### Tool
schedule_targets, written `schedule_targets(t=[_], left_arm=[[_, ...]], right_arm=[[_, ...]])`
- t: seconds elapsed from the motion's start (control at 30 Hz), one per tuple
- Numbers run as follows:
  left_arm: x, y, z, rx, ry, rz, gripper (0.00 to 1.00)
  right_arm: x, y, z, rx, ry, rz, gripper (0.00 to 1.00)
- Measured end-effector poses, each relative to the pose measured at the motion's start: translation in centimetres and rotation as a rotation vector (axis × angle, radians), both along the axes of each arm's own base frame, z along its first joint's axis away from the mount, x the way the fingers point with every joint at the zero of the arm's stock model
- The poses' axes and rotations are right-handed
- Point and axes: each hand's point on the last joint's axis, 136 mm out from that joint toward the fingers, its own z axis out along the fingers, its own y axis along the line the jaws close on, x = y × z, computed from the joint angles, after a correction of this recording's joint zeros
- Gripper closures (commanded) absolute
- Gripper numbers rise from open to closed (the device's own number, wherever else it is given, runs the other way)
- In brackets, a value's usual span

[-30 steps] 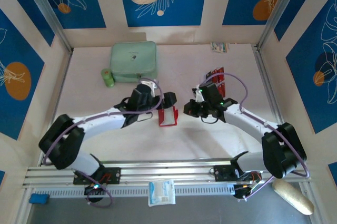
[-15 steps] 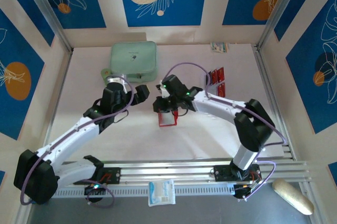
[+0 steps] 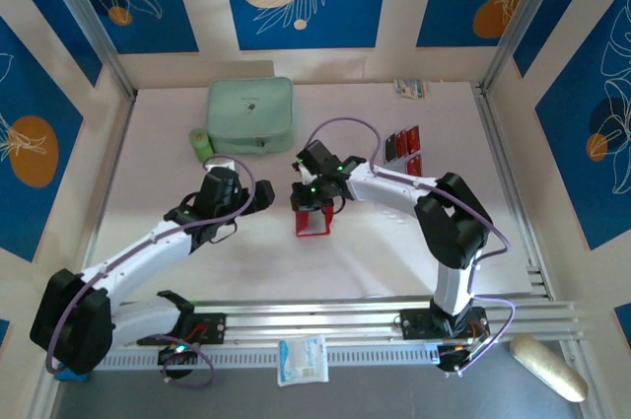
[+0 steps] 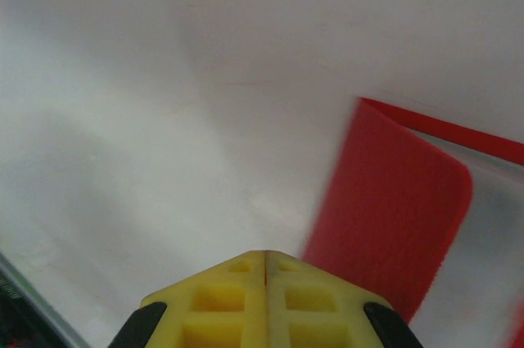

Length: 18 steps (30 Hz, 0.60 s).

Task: Put the credit cards into the card holder

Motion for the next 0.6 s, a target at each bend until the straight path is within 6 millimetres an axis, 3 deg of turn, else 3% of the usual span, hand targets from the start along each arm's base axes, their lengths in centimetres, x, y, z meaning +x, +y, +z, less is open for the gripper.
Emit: schedule_targets(t=[0.27,0.6], left_arm=[[0.1,-1.0,-3.0,0.058,0.092,-0.076,0.00],[1.1,-3.9,-3.9,0.073,0.128,-0.192,0.00]], right_arm=[[-1.2,-4.1,-4.0,-0.069,0.069,-0.059,1.00],[-1.4,-4.6,-4.1,-0.023,0.047,-0.088,1.00]])
